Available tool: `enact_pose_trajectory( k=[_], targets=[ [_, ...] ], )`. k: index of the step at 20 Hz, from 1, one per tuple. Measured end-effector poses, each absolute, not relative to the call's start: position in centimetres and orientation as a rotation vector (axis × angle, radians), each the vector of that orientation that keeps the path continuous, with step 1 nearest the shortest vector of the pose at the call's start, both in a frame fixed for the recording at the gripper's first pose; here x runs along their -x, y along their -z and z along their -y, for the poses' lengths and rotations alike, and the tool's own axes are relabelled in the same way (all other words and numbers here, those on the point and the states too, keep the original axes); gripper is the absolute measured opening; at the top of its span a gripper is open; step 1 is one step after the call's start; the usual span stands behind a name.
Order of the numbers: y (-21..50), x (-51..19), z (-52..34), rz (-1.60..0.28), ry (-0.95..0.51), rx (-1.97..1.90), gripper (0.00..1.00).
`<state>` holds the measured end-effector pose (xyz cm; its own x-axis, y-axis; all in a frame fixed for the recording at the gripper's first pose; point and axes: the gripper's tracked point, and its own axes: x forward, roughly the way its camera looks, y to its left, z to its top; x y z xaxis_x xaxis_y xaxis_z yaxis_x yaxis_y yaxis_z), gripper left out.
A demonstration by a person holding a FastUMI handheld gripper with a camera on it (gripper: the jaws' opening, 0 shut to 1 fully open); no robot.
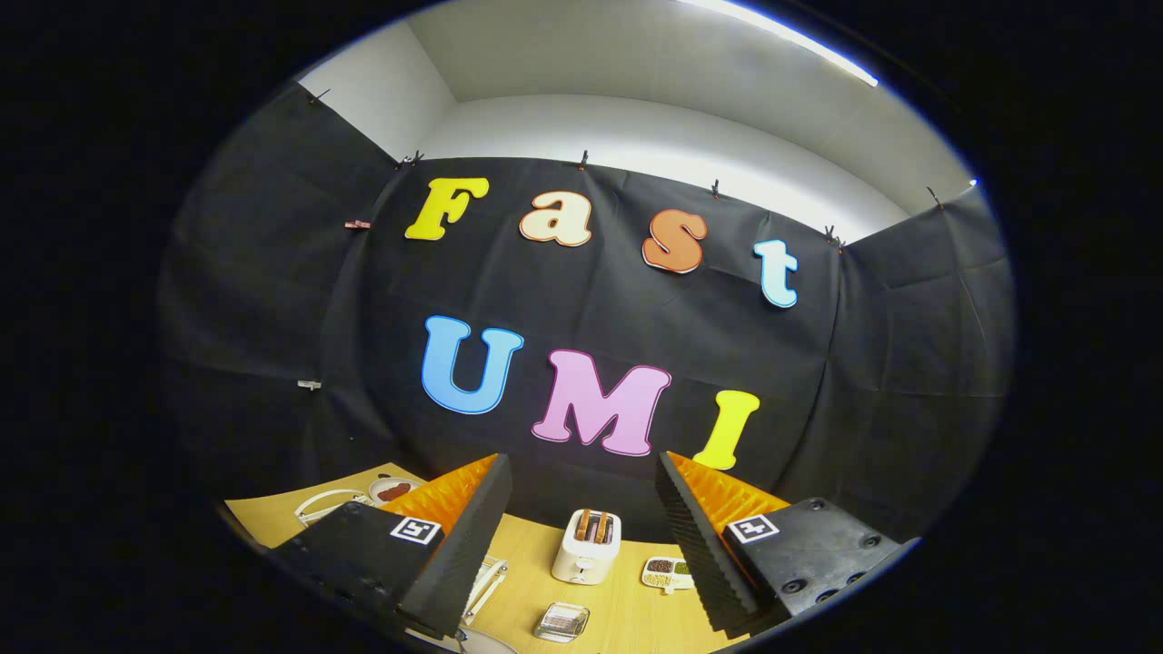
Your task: Take the plate from the dish rack, then take the spoon from the basket and place it into the plate.
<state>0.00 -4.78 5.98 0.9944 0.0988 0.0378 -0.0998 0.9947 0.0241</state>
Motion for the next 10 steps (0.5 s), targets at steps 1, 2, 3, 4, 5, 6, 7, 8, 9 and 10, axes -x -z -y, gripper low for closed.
enact_pose_trajectory(
  k=[1, 2, 3, 4, 5, 6, 7, 8, 9, 10],
  targets=[
    [-5.6, -0.1, 4.6, 0.029, -0.1, -0.031, 0.98],
    [-5.3, -0.1, 4.6, 0.021, -0.1, -0.034, 0.98],
    [-5.1, -0.1, 4.6, 0.015, -0.099, -0.035, 0.98],
    [-5.1, -0.2, 4.7, 0.012, -0.098, -0.037, 0.98],
    [-5.0, -0.2, 4.7, 0.009, -0.098, -0.04, 0.98],
    [-4.9, -0.3, 4.7, 0.007, -0.099, -0.046, 0.98],
    [-4.8, -0.3, 4.7, 0.007, -0.1, -0.051, 0.98],
    [-4.7, -0.3, 4.7, 0.003, -0.099, -0.055, 0.98],
    [-4.5, -0.4, 4.7, 0.0, -0.099, -0.057, 0.98],
    [-4.4, -0.4, 4.7, -0.006, -0.1, -0.06, 0.98]
  ],
)
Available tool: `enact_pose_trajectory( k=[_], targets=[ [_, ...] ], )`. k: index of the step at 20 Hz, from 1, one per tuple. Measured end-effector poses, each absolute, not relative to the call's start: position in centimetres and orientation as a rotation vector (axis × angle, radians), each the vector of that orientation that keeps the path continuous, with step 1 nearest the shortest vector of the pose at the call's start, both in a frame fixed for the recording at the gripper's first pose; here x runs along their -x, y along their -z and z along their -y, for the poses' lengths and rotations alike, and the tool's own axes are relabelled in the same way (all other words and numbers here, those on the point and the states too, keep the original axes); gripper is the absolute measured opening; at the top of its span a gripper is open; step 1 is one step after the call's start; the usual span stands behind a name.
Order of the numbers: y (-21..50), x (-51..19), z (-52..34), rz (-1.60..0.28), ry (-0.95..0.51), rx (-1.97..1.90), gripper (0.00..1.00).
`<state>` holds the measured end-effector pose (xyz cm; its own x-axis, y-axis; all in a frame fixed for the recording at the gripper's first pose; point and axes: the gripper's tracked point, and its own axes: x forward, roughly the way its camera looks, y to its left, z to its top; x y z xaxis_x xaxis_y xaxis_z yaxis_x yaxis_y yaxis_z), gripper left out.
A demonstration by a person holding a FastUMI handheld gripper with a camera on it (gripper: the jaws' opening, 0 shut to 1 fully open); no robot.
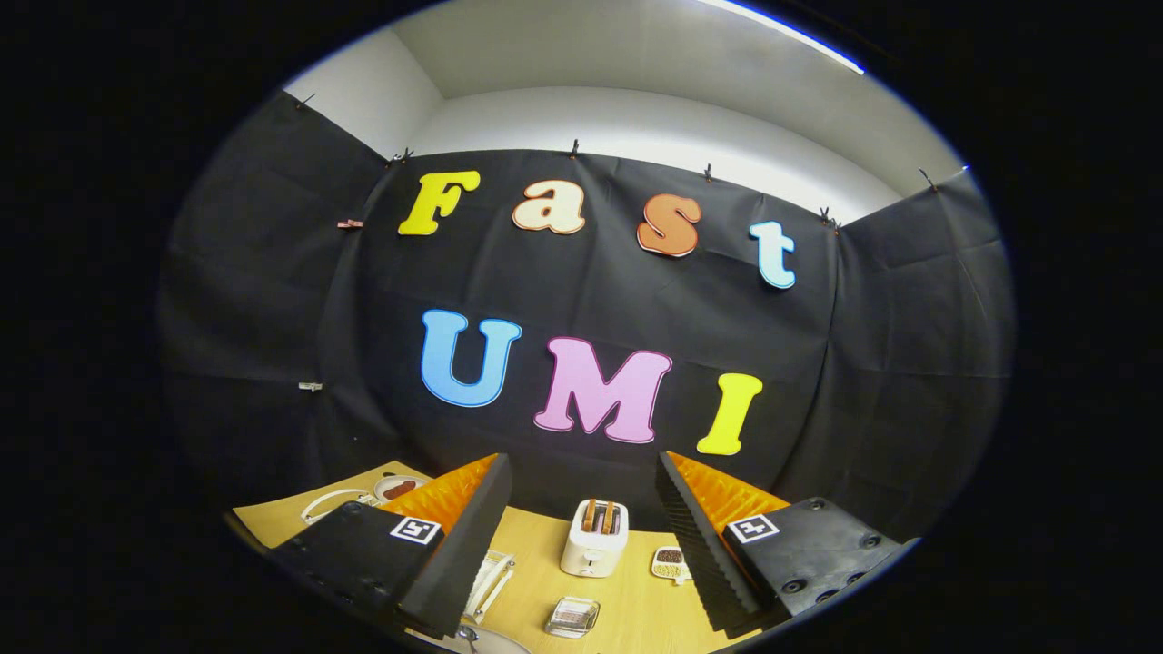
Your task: Take the plate from the dish rack, then take the spoon from the basket and place it into the plate.
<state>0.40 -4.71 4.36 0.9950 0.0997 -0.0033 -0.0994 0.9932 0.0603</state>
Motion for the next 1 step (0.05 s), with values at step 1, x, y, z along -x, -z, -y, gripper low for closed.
enact_pose_trajectory(
  k=[1],
  targets=[
    [-4.25, -0.49, 4.63, -0.011, -0.103, -0.064, 0.98]
  ],
)
